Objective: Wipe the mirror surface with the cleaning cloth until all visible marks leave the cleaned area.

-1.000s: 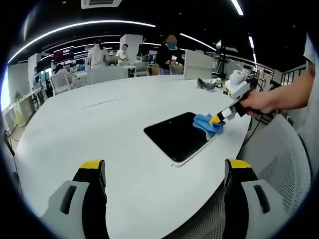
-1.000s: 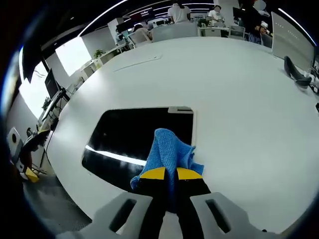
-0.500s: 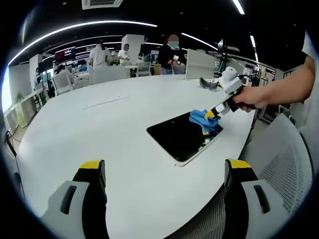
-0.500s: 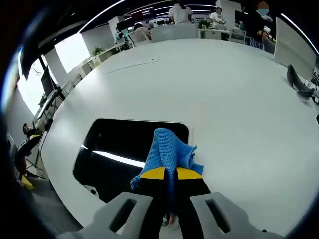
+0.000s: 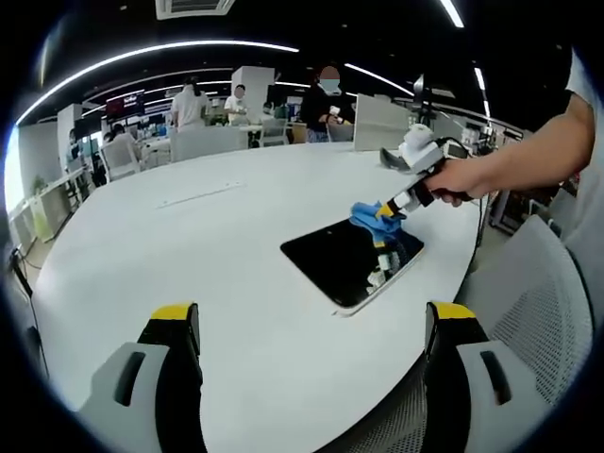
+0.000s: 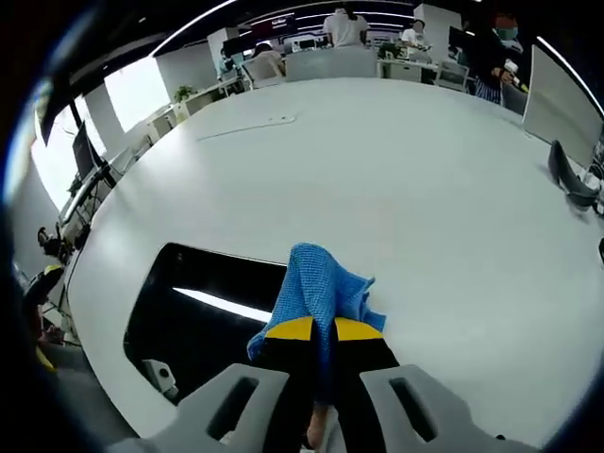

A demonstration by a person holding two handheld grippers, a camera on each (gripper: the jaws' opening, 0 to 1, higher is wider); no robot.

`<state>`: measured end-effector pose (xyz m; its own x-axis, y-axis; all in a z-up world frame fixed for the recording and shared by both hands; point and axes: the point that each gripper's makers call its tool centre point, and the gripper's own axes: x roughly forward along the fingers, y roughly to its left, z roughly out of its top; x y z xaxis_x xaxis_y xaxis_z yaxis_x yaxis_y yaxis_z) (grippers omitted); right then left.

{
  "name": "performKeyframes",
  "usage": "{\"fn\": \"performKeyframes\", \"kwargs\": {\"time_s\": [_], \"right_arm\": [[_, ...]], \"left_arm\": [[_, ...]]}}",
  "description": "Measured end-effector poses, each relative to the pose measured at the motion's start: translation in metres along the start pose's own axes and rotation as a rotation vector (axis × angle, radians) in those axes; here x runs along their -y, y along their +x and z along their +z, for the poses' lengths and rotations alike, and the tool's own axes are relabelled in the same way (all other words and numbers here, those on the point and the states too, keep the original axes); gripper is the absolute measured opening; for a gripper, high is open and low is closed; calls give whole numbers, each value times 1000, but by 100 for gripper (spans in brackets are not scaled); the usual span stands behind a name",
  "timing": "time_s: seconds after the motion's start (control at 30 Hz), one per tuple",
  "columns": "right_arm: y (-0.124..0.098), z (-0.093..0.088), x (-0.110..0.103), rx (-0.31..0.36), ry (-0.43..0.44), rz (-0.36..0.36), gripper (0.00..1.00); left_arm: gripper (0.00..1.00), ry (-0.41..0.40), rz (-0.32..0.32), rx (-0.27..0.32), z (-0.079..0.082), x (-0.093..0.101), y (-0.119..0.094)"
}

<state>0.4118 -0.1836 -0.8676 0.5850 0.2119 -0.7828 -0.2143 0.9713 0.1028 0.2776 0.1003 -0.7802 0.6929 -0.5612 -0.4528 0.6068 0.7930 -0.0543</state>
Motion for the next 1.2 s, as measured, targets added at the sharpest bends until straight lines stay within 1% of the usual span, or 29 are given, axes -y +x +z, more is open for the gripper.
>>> {"fn": "performKeyframes", "kwargs": {"time_s": [0.47,1.0,1.07,1.13,1.2], "right_arm": [[11,15,5,7,5,-9,1],[14,18,4,19,-3,-12,1],[13,18,4,18,-5,-10,1],[10,19,4,17,14,-11,1],[2,31,1,54,16,-3,1]], "left_arm": [[99,-1,0,-13,-3,0,1],[99,-4,6,-9,-2,-2,0],[99,-5,7,-7,-2,-3,0],[99,-5,9,-4,-1,-3,0],[99,-7,12,-1,0,-4,0]]}}
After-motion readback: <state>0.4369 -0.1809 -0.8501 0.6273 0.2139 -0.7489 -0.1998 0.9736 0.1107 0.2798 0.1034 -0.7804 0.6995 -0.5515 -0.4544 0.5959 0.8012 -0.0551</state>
